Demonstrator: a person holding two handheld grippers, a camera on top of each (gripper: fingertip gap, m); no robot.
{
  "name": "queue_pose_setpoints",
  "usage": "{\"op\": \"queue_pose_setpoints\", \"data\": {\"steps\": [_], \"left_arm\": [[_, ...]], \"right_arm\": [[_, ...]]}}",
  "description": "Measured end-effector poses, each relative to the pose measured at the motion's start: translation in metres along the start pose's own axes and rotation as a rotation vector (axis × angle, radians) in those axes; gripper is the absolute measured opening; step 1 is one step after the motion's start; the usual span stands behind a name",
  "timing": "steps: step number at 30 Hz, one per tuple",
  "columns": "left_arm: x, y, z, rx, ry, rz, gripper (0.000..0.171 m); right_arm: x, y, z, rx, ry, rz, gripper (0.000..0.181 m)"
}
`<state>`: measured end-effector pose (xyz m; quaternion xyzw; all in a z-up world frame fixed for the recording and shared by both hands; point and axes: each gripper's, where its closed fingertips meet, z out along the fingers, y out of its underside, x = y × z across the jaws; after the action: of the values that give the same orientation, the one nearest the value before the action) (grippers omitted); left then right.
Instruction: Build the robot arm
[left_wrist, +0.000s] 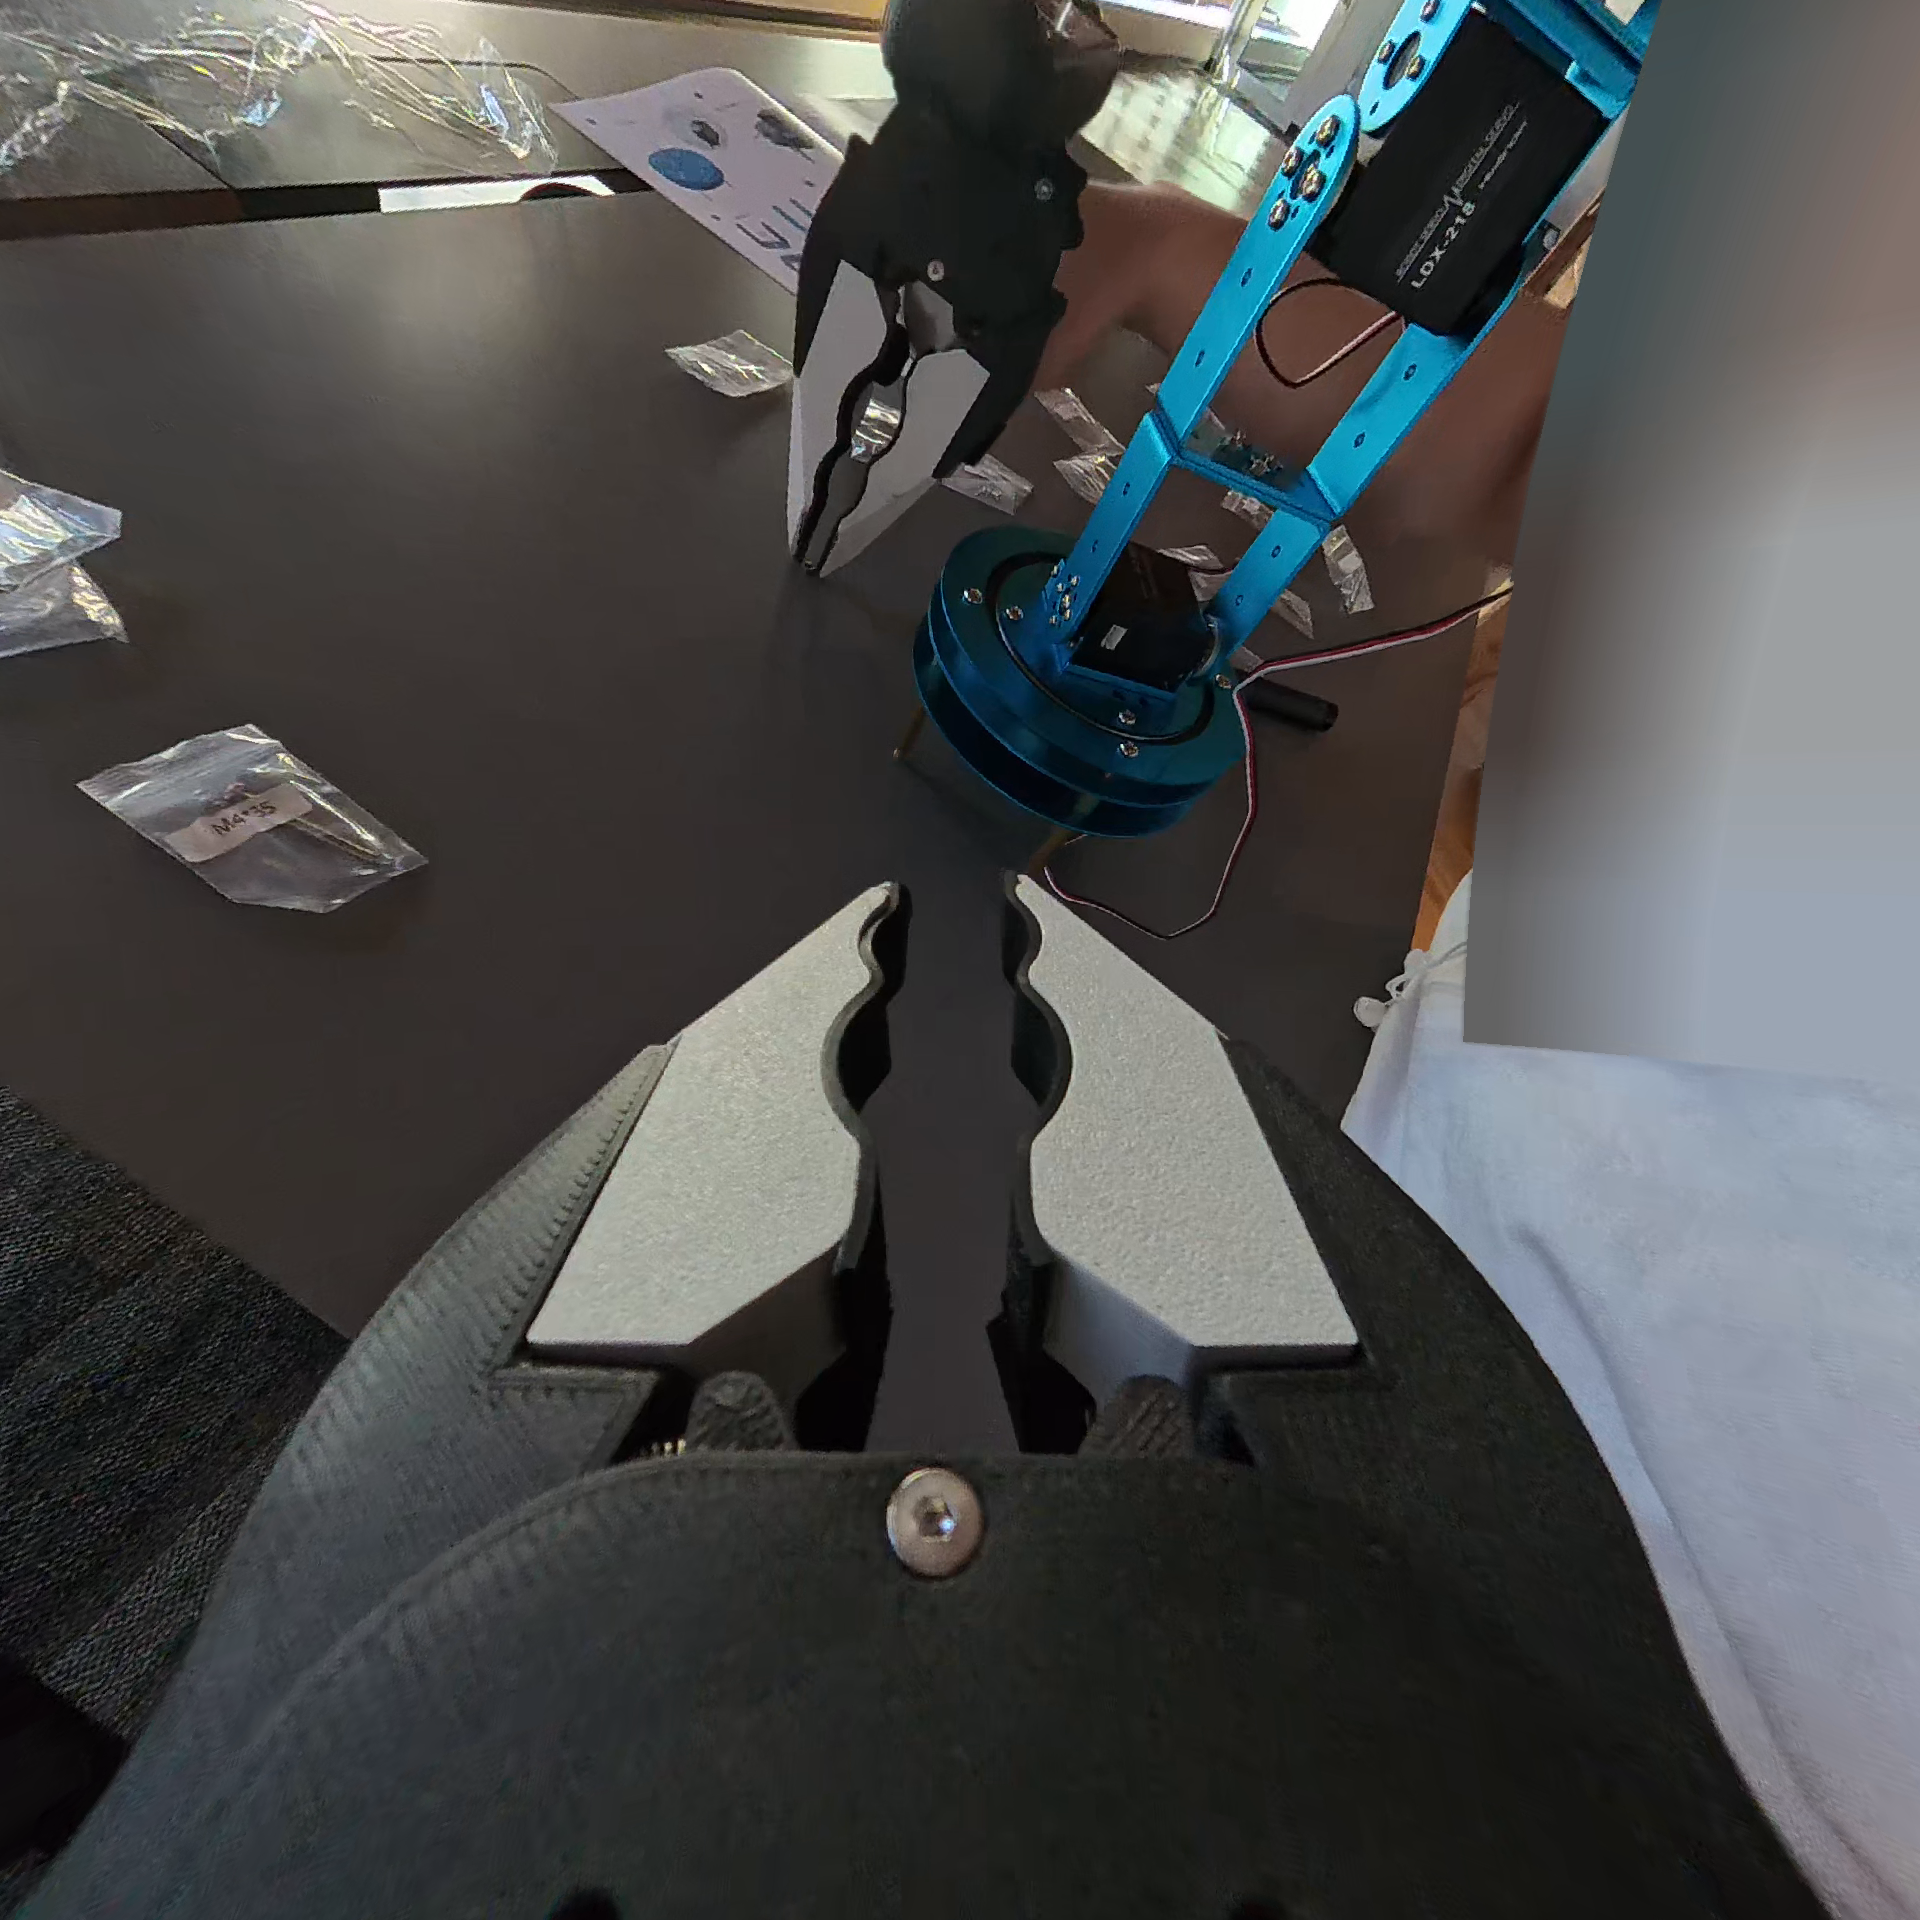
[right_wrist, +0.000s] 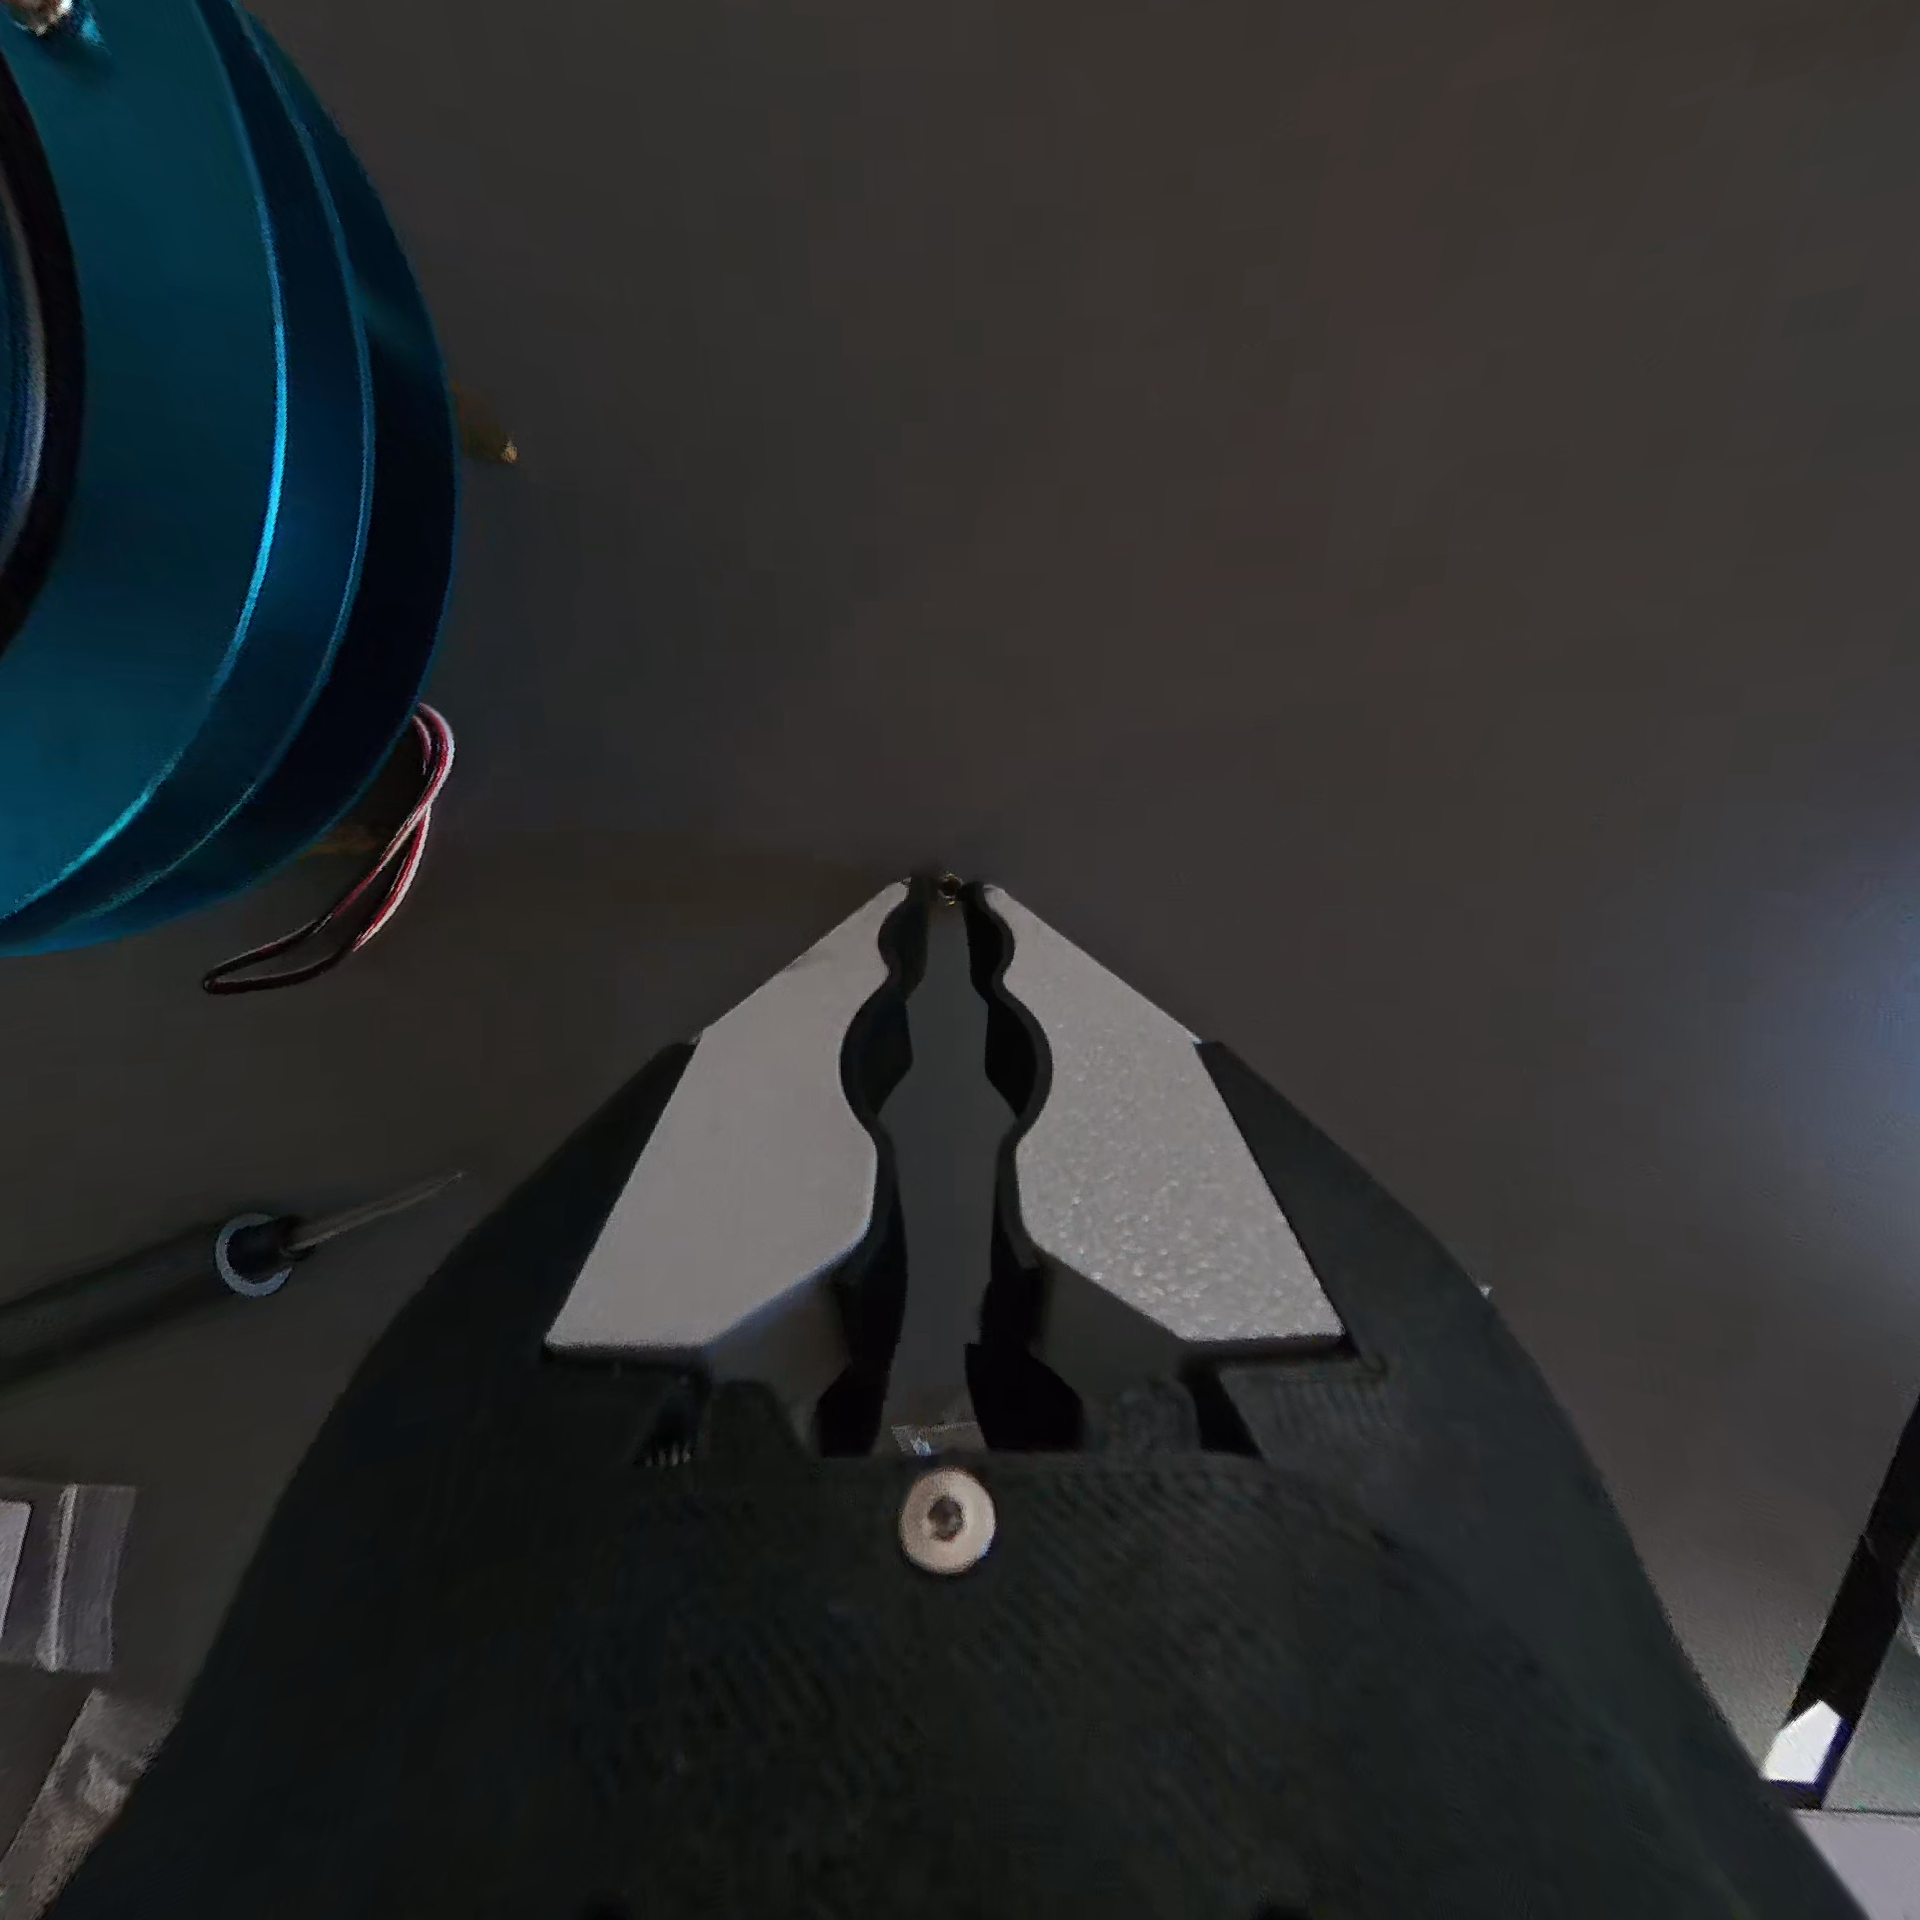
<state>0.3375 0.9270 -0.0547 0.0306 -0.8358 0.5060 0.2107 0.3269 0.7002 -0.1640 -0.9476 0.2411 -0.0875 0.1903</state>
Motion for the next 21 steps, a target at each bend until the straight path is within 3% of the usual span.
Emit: {"op": "queue_pose_setpoints", "data": {"steps": [14,17,21], "left_arm": [[0.005,0.004,-0.005,0.008,-0.025,-0.016,0.016],[0.008,0.002,-0.009,0.018,-0.034,-0.016,0.016],[0.016,-0.006,-0.018,0.035,-0.05,0.002,0.016]], "right_arm": [[-0.001,0.0,0.001,-0.076,-0.101,0.033,0.004],[0.001,0.005,-0.005,-0.042,-0.044,0.049,0.004],[0.015,0.019,-0.038,0.06,0.152,0.116,0.004]]}}
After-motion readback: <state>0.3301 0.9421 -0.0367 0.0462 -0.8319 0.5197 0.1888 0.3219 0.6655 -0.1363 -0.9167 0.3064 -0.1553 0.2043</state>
